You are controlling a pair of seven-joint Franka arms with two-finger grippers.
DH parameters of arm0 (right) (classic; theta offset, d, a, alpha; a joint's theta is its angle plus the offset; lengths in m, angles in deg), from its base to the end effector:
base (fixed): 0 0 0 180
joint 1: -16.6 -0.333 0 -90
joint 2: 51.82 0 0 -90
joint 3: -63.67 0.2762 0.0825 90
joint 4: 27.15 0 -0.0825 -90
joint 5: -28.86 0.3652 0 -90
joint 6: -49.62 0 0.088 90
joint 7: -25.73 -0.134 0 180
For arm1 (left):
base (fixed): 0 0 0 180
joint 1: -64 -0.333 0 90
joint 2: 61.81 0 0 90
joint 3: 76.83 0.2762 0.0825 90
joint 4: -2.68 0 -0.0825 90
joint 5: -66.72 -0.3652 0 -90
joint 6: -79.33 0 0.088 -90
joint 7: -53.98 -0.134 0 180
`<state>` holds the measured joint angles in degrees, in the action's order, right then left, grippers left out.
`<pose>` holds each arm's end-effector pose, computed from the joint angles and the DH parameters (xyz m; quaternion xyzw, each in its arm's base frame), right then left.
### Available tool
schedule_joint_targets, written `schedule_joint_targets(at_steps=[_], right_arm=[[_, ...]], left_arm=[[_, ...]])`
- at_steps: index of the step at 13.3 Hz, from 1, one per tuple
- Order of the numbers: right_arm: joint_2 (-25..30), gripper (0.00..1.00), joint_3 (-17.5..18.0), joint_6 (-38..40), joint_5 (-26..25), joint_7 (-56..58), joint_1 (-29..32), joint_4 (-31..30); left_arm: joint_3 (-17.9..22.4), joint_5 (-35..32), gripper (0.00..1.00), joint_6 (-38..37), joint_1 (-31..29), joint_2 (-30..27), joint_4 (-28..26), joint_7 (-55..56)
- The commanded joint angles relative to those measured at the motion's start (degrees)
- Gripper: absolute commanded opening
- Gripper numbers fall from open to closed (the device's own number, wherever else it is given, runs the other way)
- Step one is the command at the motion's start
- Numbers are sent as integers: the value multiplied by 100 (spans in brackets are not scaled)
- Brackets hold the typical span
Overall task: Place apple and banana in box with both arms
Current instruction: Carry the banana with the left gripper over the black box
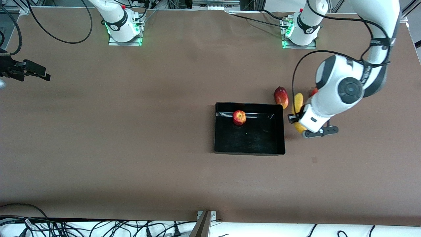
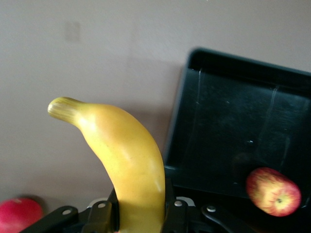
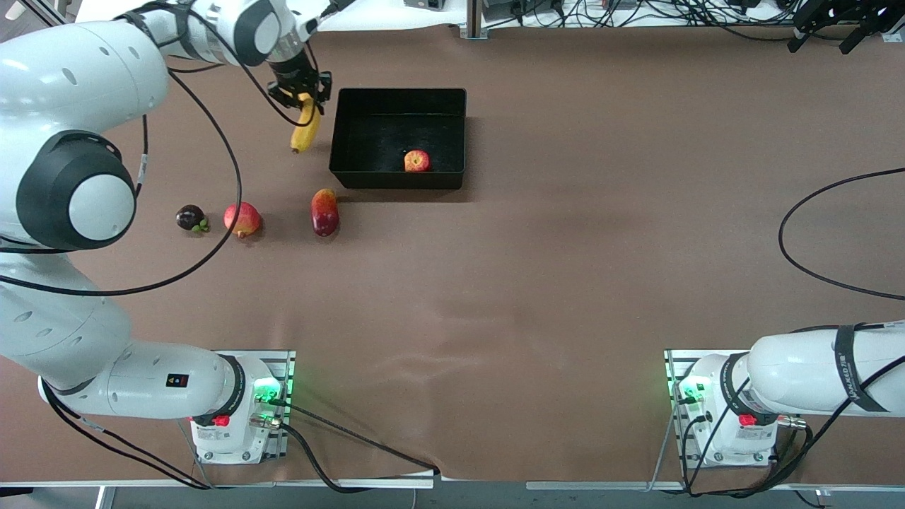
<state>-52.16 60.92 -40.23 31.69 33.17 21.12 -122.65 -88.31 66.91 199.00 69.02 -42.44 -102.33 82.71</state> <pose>0.5260 -0.0604 0.5113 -0.9983 -0.0002 0.0487 0.0310 0.5709 -0.1654 0.2911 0.9924 0.1115 -0.0482 0.0174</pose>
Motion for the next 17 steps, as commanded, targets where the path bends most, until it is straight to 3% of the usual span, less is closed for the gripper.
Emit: schedule_joint_targets(at_steps=[1, 7, 13, 17], right_arm=[[-28, 100, -6, 29, 51, -14, -13, 85], [-19, 100, -6, 29, 42, -14, -13, 85], [-19, 100, -6, 29, 42, -14, -13, 85], [-19, 100, -6, 38, 42, -14, -13, 85]], left_arm=[[23, 34, 0, 153, 367, 556, 531, 719], [40, -289, 0, 654, 983, 1549, 1200, 1687], [49, -546, 0, 672, 1001, 2227, 1816, 1943], [49, -826, 0, 909, 1001, 2457, 1870, 2118]])
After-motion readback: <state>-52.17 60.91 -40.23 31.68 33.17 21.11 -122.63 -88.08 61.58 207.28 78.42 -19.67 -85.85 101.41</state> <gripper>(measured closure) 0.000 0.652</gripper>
